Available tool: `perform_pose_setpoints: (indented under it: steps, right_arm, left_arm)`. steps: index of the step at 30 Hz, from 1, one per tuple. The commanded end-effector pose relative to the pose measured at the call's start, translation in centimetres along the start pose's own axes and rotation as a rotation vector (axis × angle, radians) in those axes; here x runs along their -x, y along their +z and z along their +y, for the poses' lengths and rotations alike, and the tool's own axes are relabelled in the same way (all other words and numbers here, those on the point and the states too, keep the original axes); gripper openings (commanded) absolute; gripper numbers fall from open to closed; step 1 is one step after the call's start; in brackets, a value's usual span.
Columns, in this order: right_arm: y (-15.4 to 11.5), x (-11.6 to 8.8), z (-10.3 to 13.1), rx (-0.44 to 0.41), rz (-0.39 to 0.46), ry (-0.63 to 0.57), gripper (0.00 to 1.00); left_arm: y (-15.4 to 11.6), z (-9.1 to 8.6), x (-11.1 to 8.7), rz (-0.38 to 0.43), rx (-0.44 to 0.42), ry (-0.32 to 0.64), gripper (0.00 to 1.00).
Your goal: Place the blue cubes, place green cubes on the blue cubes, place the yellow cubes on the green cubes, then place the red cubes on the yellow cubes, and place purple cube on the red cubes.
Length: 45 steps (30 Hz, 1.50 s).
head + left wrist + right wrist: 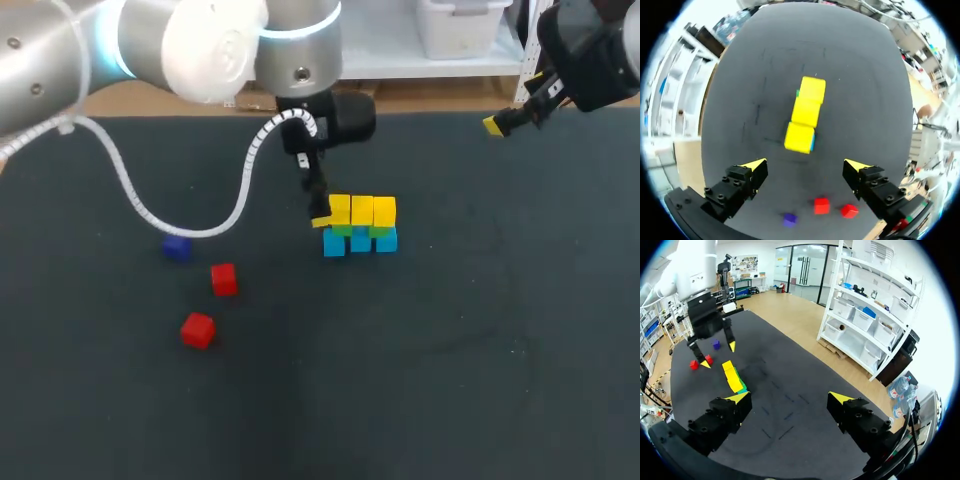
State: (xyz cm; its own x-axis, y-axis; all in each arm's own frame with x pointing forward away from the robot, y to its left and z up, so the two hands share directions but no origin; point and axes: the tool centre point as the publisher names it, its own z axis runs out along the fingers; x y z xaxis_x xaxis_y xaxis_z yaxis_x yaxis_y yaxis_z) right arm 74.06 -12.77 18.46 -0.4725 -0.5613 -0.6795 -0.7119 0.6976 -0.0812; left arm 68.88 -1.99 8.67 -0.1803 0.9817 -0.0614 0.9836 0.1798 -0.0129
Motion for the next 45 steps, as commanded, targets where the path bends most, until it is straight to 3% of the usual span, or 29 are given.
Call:
perform_pose_setpoints:
  steps: [1, 5, 14, 17, 20, 22, 31, 39, 45]
  right_arm:
    - [0.0, 0.0, 0.1, -0.002, 0.0, 0.0, 1.0]
    - [0.0, 0.0, 0.1, -0.002, 0.0, 0.0, 1.0]
    - [0.0, 0.0, 0.1, -0.002, 0.0, 0.0, 1.0]
    - [0.0, 0.0, 0.1, -0.002, 0.0, 0.0, 1.0]
    - [0.0, 0.0, 0.1, -0.002, 0.0, 0.0, 1.0]
    - [0.0, 0.0, 0.1, -0.002, 0.0, 0.0, 1.0]
    - [0.0, 0.0, 0.1, -0.002, 0.0, 0.0, 1.0]
    - [0.0, 0.0, 0.1, -0.002, 0.0, 0.0, 1.0]
    - [0.0, 0.0, 0.1, -0.002, 0.0, 0.0, 1.0]
  left_arm:
    - [-0.2, -3.4, -3.3, -0.038, 0.103, -0.069, 1.0]
    - [0.3, -4.9, -5.3, -0.077, 0.091, -0.129, 1.0]
    - [1.0, -7.5, -8.6, -0.026, 0.141, -0.246, 1.0]
    - [1.6, -8.9, -9.8, -0.056, 0.123, -0.281, 1.0]
    - [1.9, -10.2, -11.2, -0.083, 0.128, -0.351, 1.0]
    - [2.6, -11.1, -12.0, -0.046, 0.147, -0.415, 1.0]
    - [3.6, -14.1, -16.6, -0.115, 0.14, -0.594, 1.0]
    - [4.3, -15.8, -18.7, -0.124, 0.113, -0.723, 1.0]
    - [5.6, -16.1, -18.8, -0.133, 0.093, -0.743, 1.0]
